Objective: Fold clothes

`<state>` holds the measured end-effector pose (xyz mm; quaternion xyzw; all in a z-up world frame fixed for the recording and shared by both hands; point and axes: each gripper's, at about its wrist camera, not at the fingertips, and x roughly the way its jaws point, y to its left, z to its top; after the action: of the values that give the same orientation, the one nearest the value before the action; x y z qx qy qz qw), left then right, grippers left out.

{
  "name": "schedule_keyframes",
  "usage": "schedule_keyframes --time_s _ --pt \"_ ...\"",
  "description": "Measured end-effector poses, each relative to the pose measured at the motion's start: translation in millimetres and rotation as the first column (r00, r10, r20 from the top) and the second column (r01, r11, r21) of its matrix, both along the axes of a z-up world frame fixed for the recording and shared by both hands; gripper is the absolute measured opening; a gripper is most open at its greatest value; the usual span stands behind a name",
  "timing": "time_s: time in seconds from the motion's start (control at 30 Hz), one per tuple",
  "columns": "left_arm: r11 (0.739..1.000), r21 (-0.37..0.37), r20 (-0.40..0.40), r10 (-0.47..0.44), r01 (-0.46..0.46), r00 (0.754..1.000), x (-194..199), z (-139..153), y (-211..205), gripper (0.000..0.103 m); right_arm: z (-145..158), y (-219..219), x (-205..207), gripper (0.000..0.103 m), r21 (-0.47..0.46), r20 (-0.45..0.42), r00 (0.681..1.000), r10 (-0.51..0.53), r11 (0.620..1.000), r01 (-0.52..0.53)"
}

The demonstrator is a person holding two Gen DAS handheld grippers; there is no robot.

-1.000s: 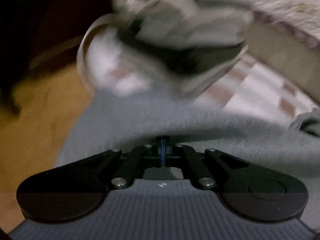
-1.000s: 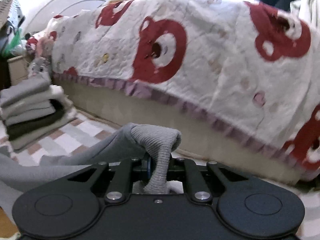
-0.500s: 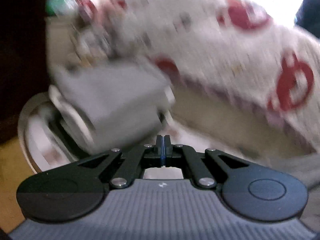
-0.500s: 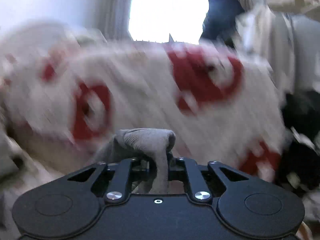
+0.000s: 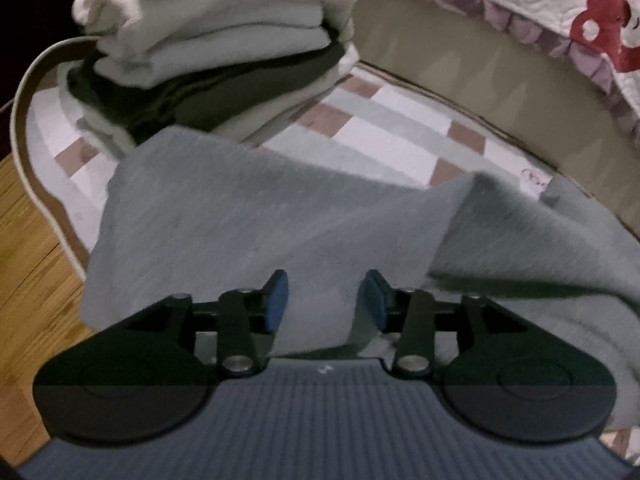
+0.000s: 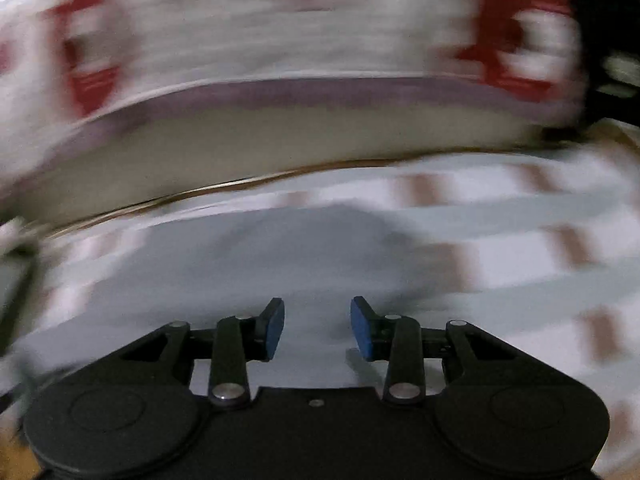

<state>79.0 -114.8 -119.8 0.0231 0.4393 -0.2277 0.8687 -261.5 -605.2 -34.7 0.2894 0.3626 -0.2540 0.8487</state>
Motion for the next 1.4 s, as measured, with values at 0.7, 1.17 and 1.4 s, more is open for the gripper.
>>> schedule_keyframes --time_s 0.7,1.17,1.4 --pt "0.912 -0.3 -0.341 0.171 -0.279 0.924 13 -54 100 0.049 -107 213 121 0.065 -0.362 -0.19 0.716 0.672 0.63 -0.687" --pt "0.845 -0.354 -0.439 0.227 -0.4 0.869 15 -70 102 0.049 -84 207 87 0.007 -0.262 0.02 0.735 0.677 0.713 -0.65" --pt "0.855 -0.31 -0.421 0.269 -0.416 0.866 24 -70 103 0.05 -96 183 79 0.007 -0.029 0.047 0.732 0.68 0.733 -0.679"
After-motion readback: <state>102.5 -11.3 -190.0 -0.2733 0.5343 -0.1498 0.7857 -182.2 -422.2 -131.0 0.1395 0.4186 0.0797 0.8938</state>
